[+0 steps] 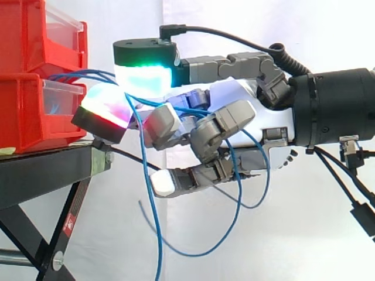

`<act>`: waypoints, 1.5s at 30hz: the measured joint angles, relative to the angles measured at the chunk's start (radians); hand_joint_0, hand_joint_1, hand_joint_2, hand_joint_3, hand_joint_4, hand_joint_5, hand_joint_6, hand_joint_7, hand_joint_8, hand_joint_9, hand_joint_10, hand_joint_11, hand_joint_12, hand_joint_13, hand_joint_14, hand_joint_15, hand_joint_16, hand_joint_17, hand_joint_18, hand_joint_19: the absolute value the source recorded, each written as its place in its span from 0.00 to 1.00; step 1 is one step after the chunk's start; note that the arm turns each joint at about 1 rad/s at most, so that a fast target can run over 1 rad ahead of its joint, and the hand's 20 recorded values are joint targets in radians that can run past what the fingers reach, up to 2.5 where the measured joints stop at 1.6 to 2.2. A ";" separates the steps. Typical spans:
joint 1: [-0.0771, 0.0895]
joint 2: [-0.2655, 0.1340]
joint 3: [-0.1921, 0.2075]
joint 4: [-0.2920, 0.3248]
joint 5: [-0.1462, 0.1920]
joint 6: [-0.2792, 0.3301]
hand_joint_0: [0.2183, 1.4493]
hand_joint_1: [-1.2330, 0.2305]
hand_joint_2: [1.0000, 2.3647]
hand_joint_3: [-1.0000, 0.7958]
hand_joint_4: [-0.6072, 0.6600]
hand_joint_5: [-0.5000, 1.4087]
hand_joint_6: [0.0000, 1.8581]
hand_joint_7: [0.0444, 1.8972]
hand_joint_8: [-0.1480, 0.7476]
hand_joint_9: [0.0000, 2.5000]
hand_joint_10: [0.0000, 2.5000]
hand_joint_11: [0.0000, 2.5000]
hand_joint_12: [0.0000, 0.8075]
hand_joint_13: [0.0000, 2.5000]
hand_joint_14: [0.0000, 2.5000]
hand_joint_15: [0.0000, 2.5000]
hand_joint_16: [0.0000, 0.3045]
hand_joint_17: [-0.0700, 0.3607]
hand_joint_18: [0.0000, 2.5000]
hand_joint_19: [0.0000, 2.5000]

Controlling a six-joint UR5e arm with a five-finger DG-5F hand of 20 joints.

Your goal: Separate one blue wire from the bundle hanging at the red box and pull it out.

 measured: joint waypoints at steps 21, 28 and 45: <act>0.002 0.032 0.001 -0.087 0.045 -0.200 0.32 0.35 0.01 0.54 0.61 0.17 0.50 0.52 0.65 0.47 0.00 0.54 0.52 0.64 0.17 0.54 0.24 0.55 0.38 0.22; 0.003 0.083 0.002 -0.121 0.090 -0.369 0.31 0.35 0.01 0.54 0.61 0.17 0.50 0.52 0.65 0.47 0.00 0.55 0.52 0.64 0.17 0.55 0.24 0.55 0.38 0.22; 0.006 0.131 0.012 -0.139 0.130 -0.637 0.31 0.35 0.01 0.53 0.62 0.16 0.49 0.52 0.64 0.46 0.00 0.55 0.52 0.64 0.13 0.55 0.24 0.54 0.37 0.22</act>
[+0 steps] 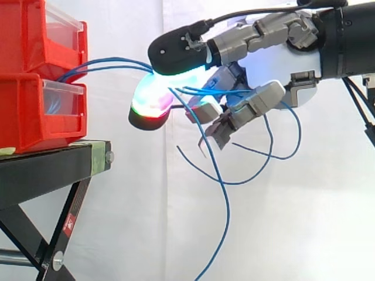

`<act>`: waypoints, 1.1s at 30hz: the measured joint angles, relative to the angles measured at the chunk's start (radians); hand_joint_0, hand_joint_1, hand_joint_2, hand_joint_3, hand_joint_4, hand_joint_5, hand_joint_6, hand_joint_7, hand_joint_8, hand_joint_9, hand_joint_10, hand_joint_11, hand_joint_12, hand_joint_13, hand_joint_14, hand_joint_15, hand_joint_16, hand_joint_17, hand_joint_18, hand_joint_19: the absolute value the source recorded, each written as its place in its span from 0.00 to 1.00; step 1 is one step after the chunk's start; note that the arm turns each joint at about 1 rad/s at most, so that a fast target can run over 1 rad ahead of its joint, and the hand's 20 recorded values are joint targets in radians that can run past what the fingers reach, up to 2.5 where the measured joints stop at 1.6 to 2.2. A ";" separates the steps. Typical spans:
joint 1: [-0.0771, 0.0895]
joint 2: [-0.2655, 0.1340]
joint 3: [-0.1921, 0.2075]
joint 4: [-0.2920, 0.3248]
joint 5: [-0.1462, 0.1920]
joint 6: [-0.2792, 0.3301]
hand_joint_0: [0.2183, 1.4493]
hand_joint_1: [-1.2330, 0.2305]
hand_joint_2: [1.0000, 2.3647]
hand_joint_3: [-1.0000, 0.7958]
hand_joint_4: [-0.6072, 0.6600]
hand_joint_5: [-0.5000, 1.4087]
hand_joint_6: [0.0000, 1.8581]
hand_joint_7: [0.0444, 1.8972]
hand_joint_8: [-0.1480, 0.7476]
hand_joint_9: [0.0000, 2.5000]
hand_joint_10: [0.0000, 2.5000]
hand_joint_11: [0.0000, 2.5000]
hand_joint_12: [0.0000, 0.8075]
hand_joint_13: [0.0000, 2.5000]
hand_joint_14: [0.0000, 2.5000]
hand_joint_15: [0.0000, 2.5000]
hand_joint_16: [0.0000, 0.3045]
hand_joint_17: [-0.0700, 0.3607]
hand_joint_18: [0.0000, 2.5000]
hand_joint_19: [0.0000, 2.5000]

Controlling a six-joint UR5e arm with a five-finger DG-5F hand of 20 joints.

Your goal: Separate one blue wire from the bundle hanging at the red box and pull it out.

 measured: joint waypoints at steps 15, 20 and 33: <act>0.000 0.000 0.105 -0.243 0.026 -0.097 0.31 0.35 0.01 0.53 0.63 0.16 0.49 0.52 0.64 0.46 0.00 0.55 0.52 0.64 0.12 0.56 0.24 0.54 0.37 0.22; 0.000 0.001 0.116 -0.274 0.035 -0.120 0.31 0.35 0.01 0.53 0.63 0.16 0.49 0.52 0.64 0.46 0.00 0.55 0.53 0.64 0.12 0.56 0.24 0.54 0.36 0.22; 0.003 0.006 0.116 -0.260 0.047 -0.135 0.31 0.35 0.01 0.53 0.63 0.16 0.49 0.52 0.64 0.46 0.05 0.58 0.53 0.64 0.11 0.56 0.24 0.54 0.37 0.22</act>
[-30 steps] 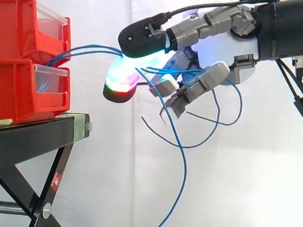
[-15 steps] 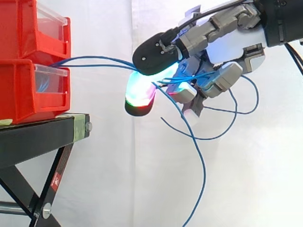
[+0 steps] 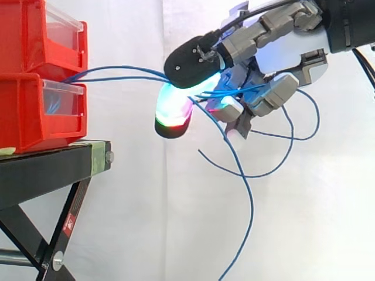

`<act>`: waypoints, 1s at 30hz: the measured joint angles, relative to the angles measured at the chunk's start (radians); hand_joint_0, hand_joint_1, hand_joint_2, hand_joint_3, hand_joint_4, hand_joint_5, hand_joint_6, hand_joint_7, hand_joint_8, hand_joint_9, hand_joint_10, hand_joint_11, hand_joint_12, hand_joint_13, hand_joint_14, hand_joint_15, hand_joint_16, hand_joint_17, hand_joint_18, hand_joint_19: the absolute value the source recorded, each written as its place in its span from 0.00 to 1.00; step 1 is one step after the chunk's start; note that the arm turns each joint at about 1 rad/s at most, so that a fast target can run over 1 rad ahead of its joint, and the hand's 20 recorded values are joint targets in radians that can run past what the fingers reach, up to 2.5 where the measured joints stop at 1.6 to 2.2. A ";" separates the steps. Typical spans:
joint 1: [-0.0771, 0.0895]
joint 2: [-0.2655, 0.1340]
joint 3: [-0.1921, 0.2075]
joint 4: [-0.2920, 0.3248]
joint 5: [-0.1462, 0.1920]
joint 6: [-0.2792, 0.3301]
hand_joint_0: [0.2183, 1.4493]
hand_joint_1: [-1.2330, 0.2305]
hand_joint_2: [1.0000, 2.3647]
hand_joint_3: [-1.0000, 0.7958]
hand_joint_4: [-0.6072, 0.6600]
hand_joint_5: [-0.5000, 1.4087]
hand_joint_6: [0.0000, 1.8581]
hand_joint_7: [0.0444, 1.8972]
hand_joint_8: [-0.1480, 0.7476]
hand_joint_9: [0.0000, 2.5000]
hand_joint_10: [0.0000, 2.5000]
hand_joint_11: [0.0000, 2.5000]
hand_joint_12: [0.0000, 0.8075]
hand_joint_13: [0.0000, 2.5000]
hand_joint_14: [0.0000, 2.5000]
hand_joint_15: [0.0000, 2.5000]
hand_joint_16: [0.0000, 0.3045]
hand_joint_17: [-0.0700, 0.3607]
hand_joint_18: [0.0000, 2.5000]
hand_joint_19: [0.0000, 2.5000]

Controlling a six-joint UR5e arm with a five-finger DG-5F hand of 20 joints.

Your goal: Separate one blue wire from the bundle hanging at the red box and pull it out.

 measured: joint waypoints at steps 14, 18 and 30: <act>0.008 -0.001 0.000 0.148 0.002 -0.052 0.31 0.35 0.01 0.49 0.65 0.16 0.49 0.53 0.58 0.44 0.06 0.62 0.47 0.62 0.08 0.59 0.22 0.51 0.33 0.23; 0.008 -0.001 0.000 0.174 0.002 -0.056 0.31 0.35 0.01 0.47 0.64 0.16 0.49 0.53 0.57 0.44 0.03 0.65 0.46 0.61 0.07 0.60 0.21 0.49 0.32 0.24; 0.009 -0.001 0.000 0.179 0.003 -0.054 0.31 0.35 0.02 0.47 0.64 0.16 0.49 0.53 0.57 0.43 0.03 0.65 0.46 0.61 0.06 0.61 0.21 0.49 0.32 0.24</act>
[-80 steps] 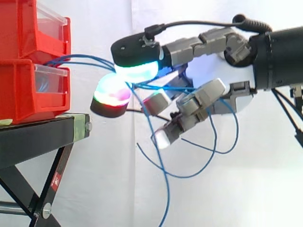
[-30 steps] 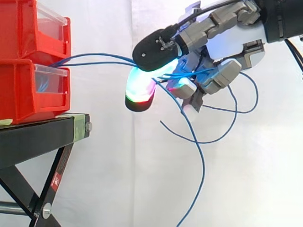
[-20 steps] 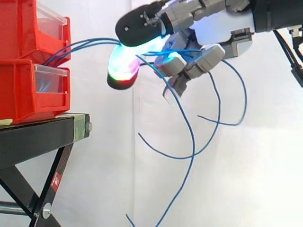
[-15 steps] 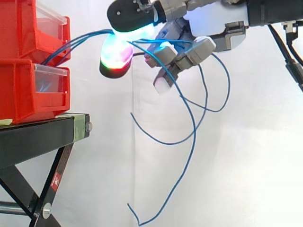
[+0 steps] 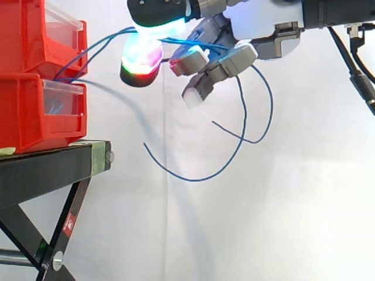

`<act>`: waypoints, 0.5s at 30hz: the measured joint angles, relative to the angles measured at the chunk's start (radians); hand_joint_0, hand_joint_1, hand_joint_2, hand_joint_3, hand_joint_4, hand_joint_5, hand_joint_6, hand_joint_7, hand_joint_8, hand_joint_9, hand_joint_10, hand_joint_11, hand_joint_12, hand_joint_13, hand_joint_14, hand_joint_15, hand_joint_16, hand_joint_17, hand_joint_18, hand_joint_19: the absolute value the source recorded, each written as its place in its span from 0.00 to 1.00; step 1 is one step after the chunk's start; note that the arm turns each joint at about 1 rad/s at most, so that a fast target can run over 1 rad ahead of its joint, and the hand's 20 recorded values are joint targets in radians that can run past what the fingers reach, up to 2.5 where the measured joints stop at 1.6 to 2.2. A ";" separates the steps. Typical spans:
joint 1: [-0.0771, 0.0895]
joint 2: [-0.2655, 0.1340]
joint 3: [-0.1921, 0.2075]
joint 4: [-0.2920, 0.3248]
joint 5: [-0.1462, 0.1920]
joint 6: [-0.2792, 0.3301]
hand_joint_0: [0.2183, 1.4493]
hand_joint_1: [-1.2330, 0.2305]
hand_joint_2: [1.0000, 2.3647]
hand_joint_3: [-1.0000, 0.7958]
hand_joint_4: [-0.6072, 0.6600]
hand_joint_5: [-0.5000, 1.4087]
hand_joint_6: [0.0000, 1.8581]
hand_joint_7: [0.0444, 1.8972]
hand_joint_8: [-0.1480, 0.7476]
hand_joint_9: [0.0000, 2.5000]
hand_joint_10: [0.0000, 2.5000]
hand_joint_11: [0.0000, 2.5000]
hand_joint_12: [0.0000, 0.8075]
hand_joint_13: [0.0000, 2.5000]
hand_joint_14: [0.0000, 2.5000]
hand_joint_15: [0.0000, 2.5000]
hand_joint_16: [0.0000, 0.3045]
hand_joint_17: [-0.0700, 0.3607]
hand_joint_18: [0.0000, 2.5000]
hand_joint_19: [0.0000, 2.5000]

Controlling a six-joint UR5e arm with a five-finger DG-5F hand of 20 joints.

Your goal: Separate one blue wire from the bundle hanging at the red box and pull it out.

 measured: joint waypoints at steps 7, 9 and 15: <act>0.001 -0.001 0.000 -0.005 -0.002 0.006 0.32 0.31 0.01 0.44 0.66 0.15 0.49 0.53 0.56 0.42 0.02 0.66 0.46 0.61 0.05 0.61 0.21 0.49 0.31 0.23; 0.001 -0.003 0.000 -0.008 -0.002 0.010 0.32 0.30 0.01 0.44 0.66 0.15 0.49 0.53 0.56 0.42 0.02 0.66 0.46 0.60 0.04 0.61 0.21 0.49 0.31 0.23; 0.001 -0.004 -0.001 -0.012 -0.003 0.037 0.31 0.28 0.01 0.41 0.66 0.15 0.49 0.53 0.56 0.41 0.02 0.67 0.47 0.60 0.04 0.61 0.20 0.49 0.30 0.23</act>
